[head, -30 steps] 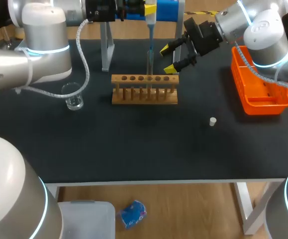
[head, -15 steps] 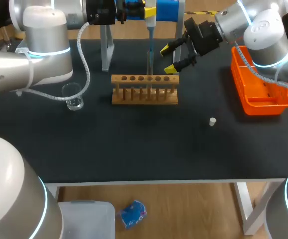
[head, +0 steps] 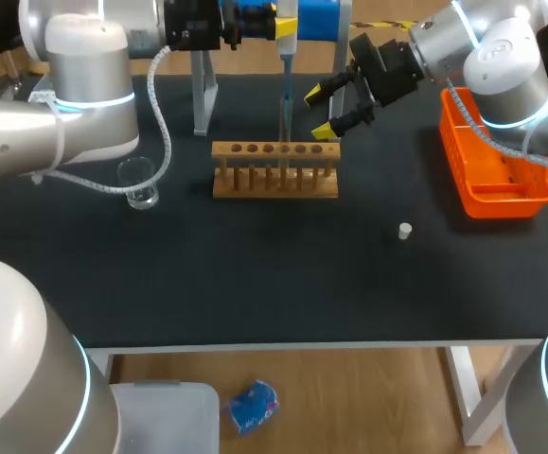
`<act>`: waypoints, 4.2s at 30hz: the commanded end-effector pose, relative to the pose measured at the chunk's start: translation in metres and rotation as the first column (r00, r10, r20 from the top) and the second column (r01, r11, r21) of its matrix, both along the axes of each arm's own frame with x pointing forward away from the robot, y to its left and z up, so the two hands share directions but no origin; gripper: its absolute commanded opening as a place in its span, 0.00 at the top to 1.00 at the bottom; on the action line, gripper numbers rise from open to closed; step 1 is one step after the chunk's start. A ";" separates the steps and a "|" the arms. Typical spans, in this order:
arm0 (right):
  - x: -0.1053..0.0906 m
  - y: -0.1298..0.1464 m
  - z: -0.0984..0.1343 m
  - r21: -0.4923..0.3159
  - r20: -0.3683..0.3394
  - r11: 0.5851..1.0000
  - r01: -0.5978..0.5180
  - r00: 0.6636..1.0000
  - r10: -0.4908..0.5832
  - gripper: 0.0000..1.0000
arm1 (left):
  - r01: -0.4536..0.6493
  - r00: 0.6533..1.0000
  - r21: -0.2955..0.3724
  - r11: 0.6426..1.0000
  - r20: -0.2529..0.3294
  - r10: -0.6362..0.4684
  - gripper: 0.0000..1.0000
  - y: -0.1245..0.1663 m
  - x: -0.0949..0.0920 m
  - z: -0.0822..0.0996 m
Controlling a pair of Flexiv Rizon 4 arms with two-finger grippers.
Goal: Invert the test tube, pick up the pipette, mount the tip to pipette, aspirate from beaker and dispense into the tube, eject the tip, return the pipette, and cap with the stopper.
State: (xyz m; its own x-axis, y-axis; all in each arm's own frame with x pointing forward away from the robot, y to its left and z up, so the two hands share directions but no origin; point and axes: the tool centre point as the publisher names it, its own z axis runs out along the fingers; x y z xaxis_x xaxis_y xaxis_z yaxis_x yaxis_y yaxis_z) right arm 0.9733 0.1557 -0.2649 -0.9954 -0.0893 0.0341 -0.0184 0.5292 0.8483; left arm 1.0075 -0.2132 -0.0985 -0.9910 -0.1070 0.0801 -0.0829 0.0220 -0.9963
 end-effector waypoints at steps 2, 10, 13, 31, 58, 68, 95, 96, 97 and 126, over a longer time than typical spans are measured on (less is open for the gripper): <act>0.000 0.000 0.000 -0.001 0.000 1.000 0.000 1.000 0.000 0.00 | -0.006 1.000 -0.001 1.000 0.003 0.006 1.00 0.000 -0.001 -0.001; 0.000 0.000 0.000 -0.001 0.000 1.000 0.000 1.000 0.000 0.00 | -0.012 1.000 -0.004 1.000 0.001 0.012 1.00 0.000 -0.003 -0.004; 0.000 0.000 0.000 -0.001 0.000 1.000 0.000 1.000 0.000 0.00 | -0.013 1.000 -0.003 1.000 0.000 0.013 1.00 0.000 -0.003 -0.005; 0.000 0.000 0.000 -0.001 0.000 1.000 0.000 1.000 0.000 0.00 | -0.022 1.000 -0.002 1.000 0.000 0.022 1.00 -0.001 -0.005 -0.008; 0.000 0.000 0.000 -0.001 0.000 1.000 0.000 1.000 0.000 0.00 | -0.035 0.999 0.009 0.999 0.016 0.035 1.00 -0.002 -0.007 -0.011; 0.000 0.000 0.000 -0.001 0.000 1.000 0.000 1.000 0.000 0.00 | -0.044 0.999 0.017 0.999 0.020 0.043 1.00 -0.002 -0.007 -0.011; 0.000 0.000 0.000 -0.001 0.000 1.000 0.000 1.000 0.000 0.00 | -0.044 0.999 0.017 0.999 0.020 0.043 1.00 -0.002 -0.007 -0.011; 0.000 0.000 0.000 -0.001 0.000 1.000 0.000 1.000 0.000 0.00 | -0.044 0.999 0.017 0.999 0.020 0.043 1.00 -0.002 -0.007 -0.011; 0.000 0.000 0.000 -0.001 0.000 1.000 0.000 1.000 0.000 0.00 | -0.044 0.999 0.017 0.999 0.020 0.043 1.00 -0.002 -0.007 -0.011; 0.013 -0.054 0.042 -0.020 0.089 0.999 0.035 0.995 -0.033 0.00 | -0.044 0.999 0.017 0.999 0.020 0.043 1.00 -0.002 -0.007 -0.011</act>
